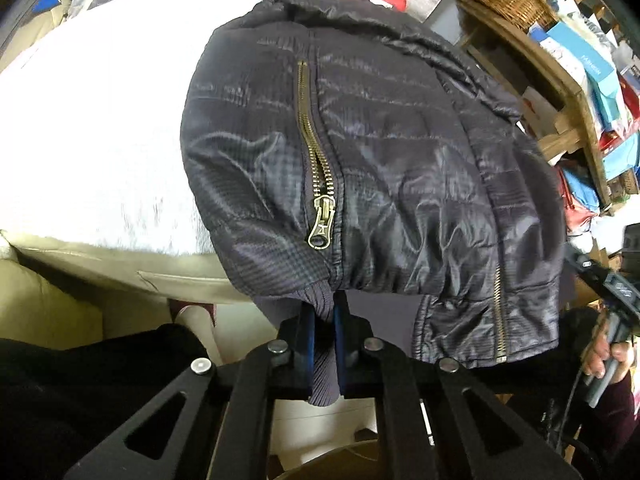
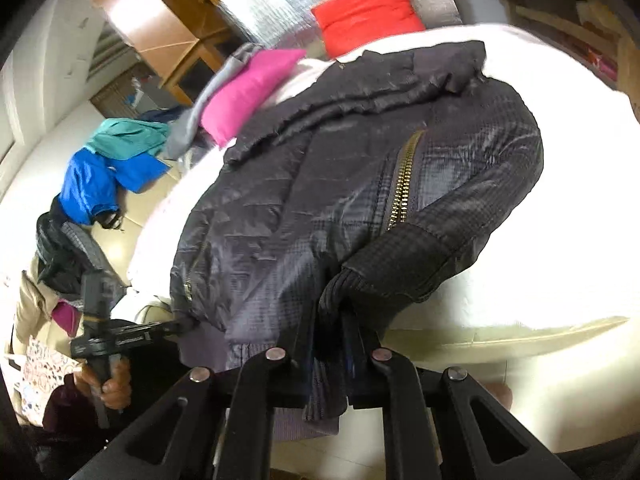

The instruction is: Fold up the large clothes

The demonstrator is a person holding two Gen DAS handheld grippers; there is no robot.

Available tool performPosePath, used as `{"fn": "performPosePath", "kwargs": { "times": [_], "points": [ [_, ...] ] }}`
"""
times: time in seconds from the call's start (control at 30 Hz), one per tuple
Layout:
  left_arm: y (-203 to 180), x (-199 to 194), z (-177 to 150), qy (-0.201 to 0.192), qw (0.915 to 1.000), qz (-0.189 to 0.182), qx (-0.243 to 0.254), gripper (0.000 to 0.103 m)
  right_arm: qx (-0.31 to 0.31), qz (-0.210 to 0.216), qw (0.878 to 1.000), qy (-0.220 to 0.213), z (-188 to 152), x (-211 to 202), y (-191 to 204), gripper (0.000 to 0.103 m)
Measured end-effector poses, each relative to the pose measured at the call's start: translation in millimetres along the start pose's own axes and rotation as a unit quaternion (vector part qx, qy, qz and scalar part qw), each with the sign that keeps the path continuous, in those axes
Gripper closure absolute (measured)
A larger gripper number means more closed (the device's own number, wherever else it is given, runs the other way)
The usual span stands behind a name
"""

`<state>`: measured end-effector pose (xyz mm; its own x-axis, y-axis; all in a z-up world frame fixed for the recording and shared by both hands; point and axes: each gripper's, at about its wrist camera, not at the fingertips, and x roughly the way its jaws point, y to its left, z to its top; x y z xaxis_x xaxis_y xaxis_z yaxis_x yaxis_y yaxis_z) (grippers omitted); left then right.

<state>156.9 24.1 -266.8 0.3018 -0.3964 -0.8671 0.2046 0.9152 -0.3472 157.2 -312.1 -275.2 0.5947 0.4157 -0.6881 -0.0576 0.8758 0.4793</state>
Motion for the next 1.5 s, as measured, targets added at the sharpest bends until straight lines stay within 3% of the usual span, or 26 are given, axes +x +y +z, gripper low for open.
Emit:
{"fn": "performPosePath", "kwargs": {
  "times": [0.17, 0.3, 0.37, 0.4, 0.43, 0.47, 0.5, 0.57, 0.6, 0.63, 0.7, 0.8, 1.07, 1.17, 1.23, 1.5],
  "points": [
    [6.5, 21.1, 4.7, 0.039, 0.9987, 0.034, -0.005, 0.095, 0.058, -0.029, 0.995, 0.078, -12.2, 36.9, -34.2, 0.09],
    [14.5, 33.7, 4.7, 0.059, 0.996, 0.065, -0.018, 0.092, 0.072, -0.026, 0.994, 0.084, -9.7, 42.0, -36.7, 0.086],
    [17.7, 39.3, 4.7, 0.071, 0.9943, 0.077, -0.02, 0.081, 0.076, -0.043, 0.991, 0.103, -14.3, 44.7, -46.9, 0.074],
    [20.4, 43.9, 4.0, 0.078, 0.9936, 0.079, -0.023, 0.072, 0.08, -0.058, 0.988, 0.119, -16.8, 50.0, -48.7, 0.052],
    [21.0, 47.5, 3.3, 0.084, 0.9928, 0.081, -0.024, 0.07, 0.089, -0.075, 0.983, 0.139, -20.5, 56.8, -51.6, 0.041],
    [23.0, 51.8, 3.1, 0.09, 0.9922, 0.082, -0.025, 0.069, 0.094, -0.076, 0.982, 0.145, -23.1, 57.5, -56.4, 0.041],
    [24.8, 55.2, 3.5, 0.094, 0.9919, 0.081, -0.029, 0.069, 0.09, -0.071, 0.983, 0.144, -23.3, 58.5, -57.0, 0.041],
    [29.2, 57.5, 4.7, 0.093, 0.992, 0.076, -0.036, 0.069, 0.077, -0.068, 0.986, 0.135, -20.8, 59.0, -55.6, 0.057],
    [31.0, 57.0, 5.1, 0.091, 0.9925, 0.073, -0.037, 0.073, 0.076, -0.06, 0.988, 0.123, -18.7, 55.8, -54.7, 0.079],
    [33.4, 55.3, 5.2, 0.088, 0.9931, 0.069, -0.035, 0.078, 0.069, -0.061, 0.989, 0.113, -16.8, 53.0, -51.6, 0.09],
    [34.7, 45.0, 2.0, 0.077, 0.995, 0.06, -0.021, 0.092, 0.051, -0.071, 0.992, 0.094, -14.7, 41.3, -44.5, 0.092],
    [34.1, 26.6, 1.4, 0.063, 0.9974, 0.033, -0.014, 0.095, 0.037, -0.062, 0.994, 0.077, -14.1, 20.9, -32.1, 0.092],
    [29.6, -42.4, 23.6, 0.016, 0.9974, -0.069, -0.013, 0.095, 0.018, 0.019, 1.0, -0.008, 15.6, -55.2, -5.4, 0.093],
    [30.9, -70.5, 53.3, -0.024, 0.9932, -0.111, -0.023, 0.095, 0.013, 0.044, 0.997, -0.06, 45.6, -80.3, 2.8, 0.093],
    [26.5, -89.3, 79.0, -0.047, 0.9913, -0.12, -0.026, 0.095, 0.011, 0.054, 0.994, -0.095, 65.1, -92.5, 4.6, 0.093],
    [24.1, -111.9, 183.2, -0.124, 0.986, -0.108, -0.029, 0.095, 0.053, 0.064, 0.98, -0.179, 151.1, -75.1, -2.8, 0.093]
  ]
}}
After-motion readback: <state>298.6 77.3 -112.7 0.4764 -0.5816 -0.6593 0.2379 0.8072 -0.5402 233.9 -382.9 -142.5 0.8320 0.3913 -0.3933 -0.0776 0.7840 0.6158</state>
